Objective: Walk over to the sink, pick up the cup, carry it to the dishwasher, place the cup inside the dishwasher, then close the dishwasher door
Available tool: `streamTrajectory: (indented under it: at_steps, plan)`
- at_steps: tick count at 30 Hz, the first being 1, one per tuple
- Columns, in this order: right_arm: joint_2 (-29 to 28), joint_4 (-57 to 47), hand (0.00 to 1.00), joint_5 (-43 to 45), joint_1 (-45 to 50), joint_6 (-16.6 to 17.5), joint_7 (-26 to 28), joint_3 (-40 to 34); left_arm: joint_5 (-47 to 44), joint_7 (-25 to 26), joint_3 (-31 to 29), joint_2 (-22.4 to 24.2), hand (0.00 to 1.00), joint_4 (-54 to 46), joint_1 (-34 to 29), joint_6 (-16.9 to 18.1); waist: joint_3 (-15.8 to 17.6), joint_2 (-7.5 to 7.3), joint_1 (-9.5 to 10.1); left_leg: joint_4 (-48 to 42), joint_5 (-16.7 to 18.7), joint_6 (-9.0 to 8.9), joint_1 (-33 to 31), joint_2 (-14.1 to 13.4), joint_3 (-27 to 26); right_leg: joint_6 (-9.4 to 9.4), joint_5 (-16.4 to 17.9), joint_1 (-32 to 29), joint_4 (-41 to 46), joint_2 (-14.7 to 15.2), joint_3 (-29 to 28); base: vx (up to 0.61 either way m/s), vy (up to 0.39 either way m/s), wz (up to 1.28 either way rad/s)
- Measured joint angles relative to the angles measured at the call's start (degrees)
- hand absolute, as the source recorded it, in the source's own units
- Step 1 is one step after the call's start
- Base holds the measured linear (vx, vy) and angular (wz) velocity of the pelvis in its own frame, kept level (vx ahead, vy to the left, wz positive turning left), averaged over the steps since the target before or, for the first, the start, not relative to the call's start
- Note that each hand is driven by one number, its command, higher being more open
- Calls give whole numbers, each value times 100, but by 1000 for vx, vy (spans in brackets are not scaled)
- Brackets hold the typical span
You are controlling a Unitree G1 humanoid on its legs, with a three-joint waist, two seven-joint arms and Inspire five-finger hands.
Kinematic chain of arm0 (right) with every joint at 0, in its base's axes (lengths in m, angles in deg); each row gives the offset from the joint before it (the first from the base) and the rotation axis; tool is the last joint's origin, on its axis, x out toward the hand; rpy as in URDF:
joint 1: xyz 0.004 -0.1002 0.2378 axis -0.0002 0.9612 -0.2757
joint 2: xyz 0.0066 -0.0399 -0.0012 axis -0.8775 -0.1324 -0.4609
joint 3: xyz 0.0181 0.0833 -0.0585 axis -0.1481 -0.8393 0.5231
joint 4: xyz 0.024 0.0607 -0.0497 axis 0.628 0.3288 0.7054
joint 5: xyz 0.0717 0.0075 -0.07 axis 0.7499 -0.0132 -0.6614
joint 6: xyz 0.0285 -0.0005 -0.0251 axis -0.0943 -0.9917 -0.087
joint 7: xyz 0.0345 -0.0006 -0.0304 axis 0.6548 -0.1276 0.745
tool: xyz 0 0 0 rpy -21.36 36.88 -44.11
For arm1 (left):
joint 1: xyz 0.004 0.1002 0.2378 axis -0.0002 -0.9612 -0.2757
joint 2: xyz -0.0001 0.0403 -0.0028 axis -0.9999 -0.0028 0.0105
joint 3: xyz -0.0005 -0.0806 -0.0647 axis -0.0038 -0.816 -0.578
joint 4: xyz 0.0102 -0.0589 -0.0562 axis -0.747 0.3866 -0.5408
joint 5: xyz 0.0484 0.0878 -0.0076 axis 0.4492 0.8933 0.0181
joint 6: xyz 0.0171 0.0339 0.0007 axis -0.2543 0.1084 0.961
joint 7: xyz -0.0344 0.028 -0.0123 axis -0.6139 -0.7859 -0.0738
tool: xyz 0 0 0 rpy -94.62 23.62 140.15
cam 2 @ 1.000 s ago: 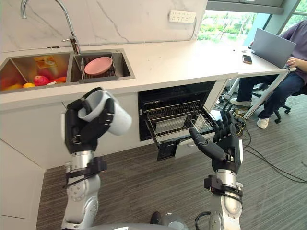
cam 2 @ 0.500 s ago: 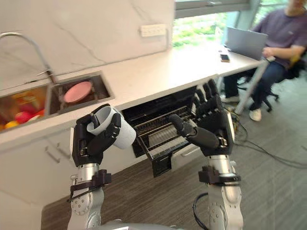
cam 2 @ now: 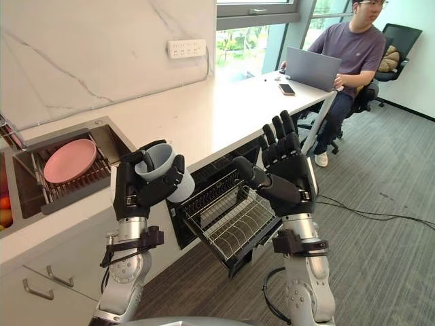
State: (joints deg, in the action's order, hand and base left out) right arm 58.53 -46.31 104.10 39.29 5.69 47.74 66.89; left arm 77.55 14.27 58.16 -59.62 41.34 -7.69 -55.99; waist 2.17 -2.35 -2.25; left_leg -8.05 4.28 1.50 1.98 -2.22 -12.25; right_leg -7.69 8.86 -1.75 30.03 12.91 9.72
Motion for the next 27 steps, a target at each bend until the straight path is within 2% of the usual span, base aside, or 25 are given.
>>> streamTrajectory:
  at_steps: [2, 3, 4, 7, 10, 13, 17, 23, 27]
  plan:
    - [13, 103, 100, 75, -94, -38, 111, 158, 259, 230, -83, -155, 0, 52, 80, -147, 2, -1, 4, -51, 113, -92, -47, -88, -194, 98, -39, -28, -766, -49, 369, -22, 42, -63]
    - [51, 106, 100, 97, -122, -53, 238, 227, 429, 329, -136, -231, 0, 73, 126, -268, -1, -24, 2, -117, 170, -152, -111, -93, -281, 273, -276, 14, -1421, -95, 466, -3, -54, -37]
    - [167, 105, 100, 116, -147, -52, 365, 257, 538, 412, -153, -285, 0, 102, 187, -357, 22, -85, -18, -241, 245, -177, -151, -84, -314, 187, -495, 118, -1860, -111, 500, 12, -85, -29]
    - [642, 135, 100, 265, -194, -57, 457, 258, 1037, 457, -99, -169, 0, 209, 283, -512, 95, 104, -22, -261, 208, -205, -149, -216, -303, 240, -741, 339, -2381, -335, 572, 59, -94, -6]
    - [793, 154, 100, 313, -419, -91, 476, 281, 1512, 603, -104, -107, 0, 215, 432, -661, 101, 96, -11, -203, 189, -248, -154, -310, -347, 290, -940, 494, -2802, -499, 575, 90, -79, -9]
    - [784, 154, 100, 319, -612, -129, 525, 286, 1769, 788, -117, -111, 0, 217, 576, -716, 100, 98, -1, -139, 181, -260, -143, -322, -419, 295, -998, 517, -2926, -543, 528, 71, -30, -11]
    - [858, 154, 100, 308, -670, -348, 687, 337, 2337, 1117, -213, -142, 0, 216, 644, -739, 99, 97, 1, 42, 173, -262, -30, -280, -540, 272, -1048, 520, -3002, -548, 449, 37, 4, -12]
    - [977, 190, 100, 318, -671, -472, 773, 349, 2459, 1402, -288, -140, 0, 221, 646, -760, 96, 92, -1, 241, 110, -226, 67, -221, -587, 288, -1148, 527, -3044, -525, 452, 2, 27, -4]
    - [1039, 213, 100, 320, -673, -628, 765, 351, 2954, 1712, -372, -170, 0, 227, 646, -763, 93, 87, 2, 491, -23, -197, 135, -114, -579, 272, -1159, 524, -3084, -465, 466, -33, 22, 3]
